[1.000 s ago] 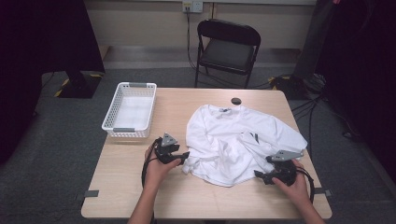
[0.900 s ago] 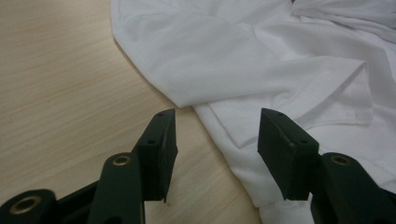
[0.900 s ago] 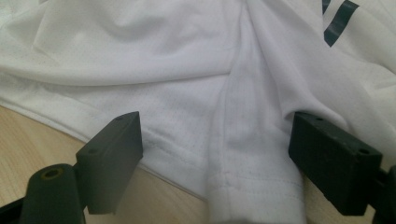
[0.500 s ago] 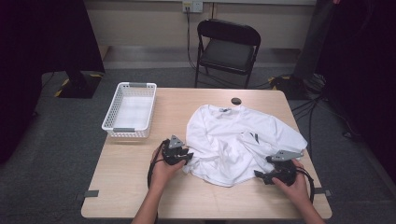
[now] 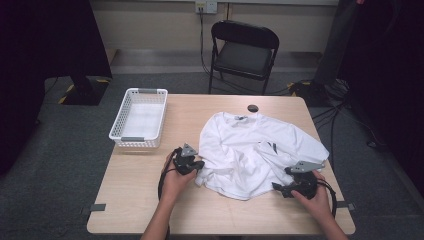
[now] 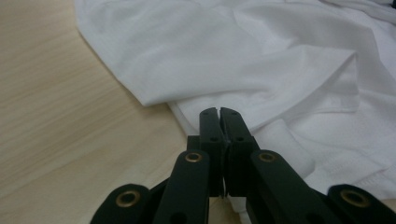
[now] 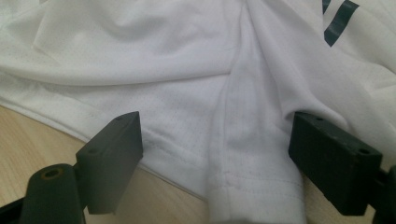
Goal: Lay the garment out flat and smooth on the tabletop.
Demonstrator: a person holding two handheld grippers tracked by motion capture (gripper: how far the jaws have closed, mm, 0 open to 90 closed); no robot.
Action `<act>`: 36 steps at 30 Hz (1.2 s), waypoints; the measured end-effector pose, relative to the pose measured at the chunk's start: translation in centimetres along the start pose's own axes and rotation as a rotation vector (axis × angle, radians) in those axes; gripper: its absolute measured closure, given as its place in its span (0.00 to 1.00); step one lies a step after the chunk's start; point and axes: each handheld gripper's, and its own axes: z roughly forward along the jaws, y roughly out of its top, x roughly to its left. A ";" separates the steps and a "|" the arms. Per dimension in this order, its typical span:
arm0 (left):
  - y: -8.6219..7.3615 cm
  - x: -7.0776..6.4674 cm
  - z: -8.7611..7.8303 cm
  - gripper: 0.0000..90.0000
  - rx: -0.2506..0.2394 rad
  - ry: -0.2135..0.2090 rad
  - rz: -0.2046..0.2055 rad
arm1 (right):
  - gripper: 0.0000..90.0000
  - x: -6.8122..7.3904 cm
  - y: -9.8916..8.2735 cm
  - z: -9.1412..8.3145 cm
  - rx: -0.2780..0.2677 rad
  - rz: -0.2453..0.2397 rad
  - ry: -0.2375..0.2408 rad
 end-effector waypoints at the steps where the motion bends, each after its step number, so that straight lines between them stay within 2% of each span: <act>1: 0.0 0.1 -0.2 0.99 -0.007 0.003 -0.008 | 0.18 0.0 0.0 0.0 0.000 0.000 0.000; 14: -0.1 1.7 -2.3 0.99 -0.014 0.040 -0.011 | 0.18 0.0 0.0 0.0 0.000 0.000 0.001; 22: -0.8 3.6 -3.4 0.99 -0.024 0.093 -0.043 | 0.18 0.0 0.0 0.0 0.000 0.000 0.001; 30: -2.0 5.3 -3.9 0.99 0.018 0.147 -0.049 | 0.18 0.0 0.0 0.0 0.000 0.000 0.001; 36: -2.8 6.6 -4.2 0.99 0.027 0.192 -0.066 | 0.18 0.0 0.0 0.0 0.000 -0.001 0.002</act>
